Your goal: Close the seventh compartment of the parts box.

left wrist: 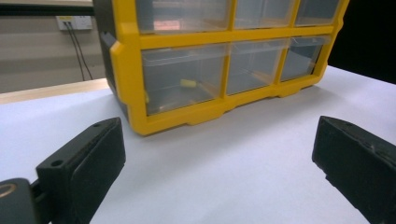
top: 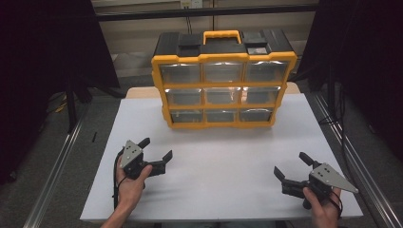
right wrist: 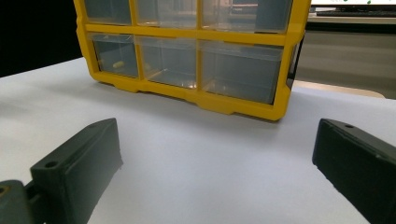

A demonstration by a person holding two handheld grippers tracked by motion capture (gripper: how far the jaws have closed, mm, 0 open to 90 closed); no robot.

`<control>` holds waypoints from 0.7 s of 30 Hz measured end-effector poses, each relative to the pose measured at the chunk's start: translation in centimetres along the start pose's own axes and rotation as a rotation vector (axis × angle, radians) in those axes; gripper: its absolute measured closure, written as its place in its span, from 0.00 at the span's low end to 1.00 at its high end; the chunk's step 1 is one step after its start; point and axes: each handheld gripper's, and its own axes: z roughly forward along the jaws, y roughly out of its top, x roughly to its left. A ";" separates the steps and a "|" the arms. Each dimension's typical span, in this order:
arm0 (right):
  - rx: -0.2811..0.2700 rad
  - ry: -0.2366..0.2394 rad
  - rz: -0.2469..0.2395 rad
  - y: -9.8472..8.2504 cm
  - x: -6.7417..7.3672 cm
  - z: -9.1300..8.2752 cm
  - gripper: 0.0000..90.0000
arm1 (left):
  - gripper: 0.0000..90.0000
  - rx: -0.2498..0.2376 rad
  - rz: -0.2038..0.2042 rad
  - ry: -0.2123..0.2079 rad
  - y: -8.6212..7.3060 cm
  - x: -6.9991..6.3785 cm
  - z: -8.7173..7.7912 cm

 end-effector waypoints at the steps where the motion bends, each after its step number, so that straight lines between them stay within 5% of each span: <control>1: 0.000 0.000 0.000 0.0 0.0 0.0 0.01 | 0.04 -0.011 -0.015 0.004 -0.1 0.0 -0.1; 4: 0.000 0.002 0.001 0.0 0.0 0.0 0.01 | 0.05 -0.017 0.004 0.008 -0.2 0.2 -0.8; 12: 0.000 -0.004 0.000 0.0 0.0 0.0 0.01 | 0.05 -0.040 -0.050 0.052 -0.7 0.4 -2.5; 21: -0.003 -0.005 -0.001 0.0 0.0 -0.1 0.01 | 0.05 -0.025 -0.048 0.080 -1.6 0.7 -3.9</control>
